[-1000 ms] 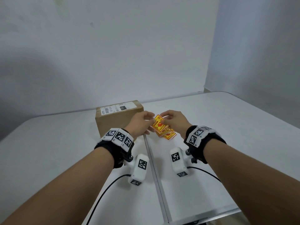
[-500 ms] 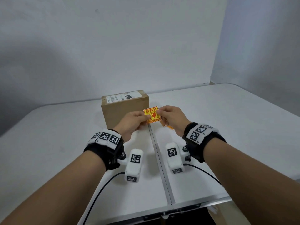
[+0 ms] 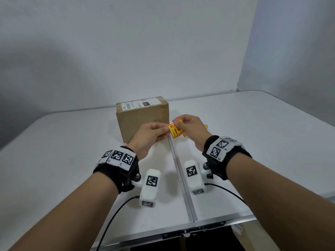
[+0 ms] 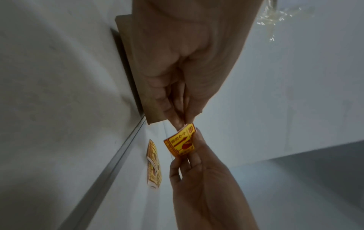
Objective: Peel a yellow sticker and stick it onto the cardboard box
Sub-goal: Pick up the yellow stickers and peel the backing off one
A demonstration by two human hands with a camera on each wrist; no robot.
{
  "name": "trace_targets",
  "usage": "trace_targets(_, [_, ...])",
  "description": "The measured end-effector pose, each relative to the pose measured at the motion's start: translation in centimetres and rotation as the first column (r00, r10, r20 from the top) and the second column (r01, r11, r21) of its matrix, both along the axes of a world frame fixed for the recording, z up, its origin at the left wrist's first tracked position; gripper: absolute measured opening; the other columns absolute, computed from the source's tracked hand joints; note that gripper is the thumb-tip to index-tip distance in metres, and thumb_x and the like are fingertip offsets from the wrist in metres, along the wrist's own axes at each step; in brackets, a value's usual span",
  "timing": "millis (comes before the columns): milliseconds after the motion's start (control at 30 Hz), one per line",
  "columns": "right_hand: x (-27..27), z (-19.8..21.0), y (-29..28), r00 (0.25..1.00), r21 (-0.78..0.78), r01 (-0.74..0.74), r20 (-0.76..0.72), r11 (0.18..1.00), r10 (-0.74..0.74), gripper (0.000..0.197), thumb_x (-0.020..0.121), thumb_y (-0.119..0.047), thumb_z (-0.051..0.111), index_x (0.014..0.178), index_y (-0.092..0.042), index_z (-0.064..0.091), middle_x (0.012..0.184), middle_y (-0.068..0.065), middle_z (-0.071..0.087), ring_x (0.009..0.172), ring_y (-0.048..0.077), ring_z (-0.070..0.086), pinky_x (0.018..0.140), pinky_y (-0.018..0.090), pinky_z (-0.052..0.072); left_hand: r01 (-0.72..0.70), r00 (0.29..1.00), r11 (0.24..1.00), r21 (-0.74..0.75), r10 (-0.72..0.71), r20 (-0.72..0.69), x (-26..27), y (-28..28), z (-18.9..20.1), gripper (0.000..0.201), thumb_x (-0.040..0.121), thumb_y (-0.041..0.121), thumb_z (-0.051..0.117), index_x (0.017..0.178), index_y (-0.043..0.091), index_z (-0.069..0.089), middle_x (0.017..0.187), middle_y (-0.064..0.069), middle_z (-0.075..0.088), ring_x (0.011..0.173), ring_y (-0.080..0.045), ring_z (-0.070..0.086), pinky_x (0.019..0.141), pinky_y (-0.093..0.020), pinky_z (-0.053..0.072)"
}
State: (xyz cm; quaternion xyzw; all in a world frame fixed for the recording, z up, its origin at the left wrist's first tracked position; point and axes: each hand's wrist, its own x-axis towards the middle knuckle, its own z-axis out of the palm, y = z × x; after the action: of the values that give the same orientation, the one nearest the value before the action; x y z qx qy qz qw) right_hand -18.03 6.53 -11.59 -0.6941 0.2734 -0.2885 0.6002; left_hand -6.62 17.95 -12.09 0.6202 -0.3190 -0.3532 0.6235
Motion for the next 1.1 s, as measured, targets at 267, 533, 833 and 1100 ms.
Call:
trace_targets(267, [-0.1, 0.1, 0.1, 1.000, -0.018, -0.015, -0.027, 1.000, 0.014, 0.009, 0.093, -0.009, 0.057, 0.096, -0.012, 0.064, 0.073, -0.004, 0.063, 0.062, 0.005, 0.057, 0.044, 0.003, 0.039, 0.035, 0.999, 0.999, -0.007, -0.035, 0.014, 0.6, 0.5, 0.4, 0.014, 0.089, 0.007, 0.061, 0.095, -0.003, 0.068, 0.087, -0.013, 0.071, 0.073, -0.011, 0.067, 0.074, -0.018, 0.057])
trace_targets(533, [-0.2, 0.1, 0.0, 0.998, -0.042, -0.025, -0.065, 0.999, 0.022, 0.009, 0.092, -0.010, 0.059, 0.099, -0.012, 0.065, 0.075, -0.004, 0.063, 0.064, 0.005, 0.057, 0.046, 0.004, 0.039, 0.043, 0.977, 0.997, 0.069, -0.056, 0.204, 0.6, 0.6, 1.1, 0.015, 0.088, 0.008, 0.062, 0.095, -0.004, 0.069, 0.086, -0.012, 0.071, 0.073, -0.012, 0.065, 0.070, -0.015, 0.056])
trace_targets(833, [-0.3, 0.3, -0.2, 0.995, -0.068, -0.017, -0.098, 0.998, 0.010, 0.008, 0.092, -0.012, 0.059, 0.095, -0.015, 0.065, 0.079, -0.001, 0.064, 0.066, 0.006, 0.058, 0.055, 0.013, 0.039, 0.051, 0.954, 0.993, 0.102, -0.079, 0.290, 0.4, 0.4, 1.5, 0.008, 0.087, 0.008, 0.064, 0.088, 0.004, 0.071, 0.087, -0.012, 0.071, 0.075, -0.013, 0.063, 0.070, -0.015, 0.055])
trace_targets(1100, [-0.3, -0.1, -0.1, 0.996, -0.083, 0.010, -0.082, 0.997, -0.016, 0.008, 0.090, -0.013, 0.062, 0.096, -0.015, 0.067, 0.082, 0.000, 0.065, 0.065, 0.005, 0.057, 0.057, 0.014, 0.039, 0.060, 0.960, 0.994, 0.087, -0.082, 0.269, 0.2, 0.0, 0.9, 0.007, 0.088, 0.008, 0.062, 0.083, 0.007, 0.068, 0.082, -0.007, 0.070, 0.071, -0.008, 0.063, 0.068, -0.012, 0.053])
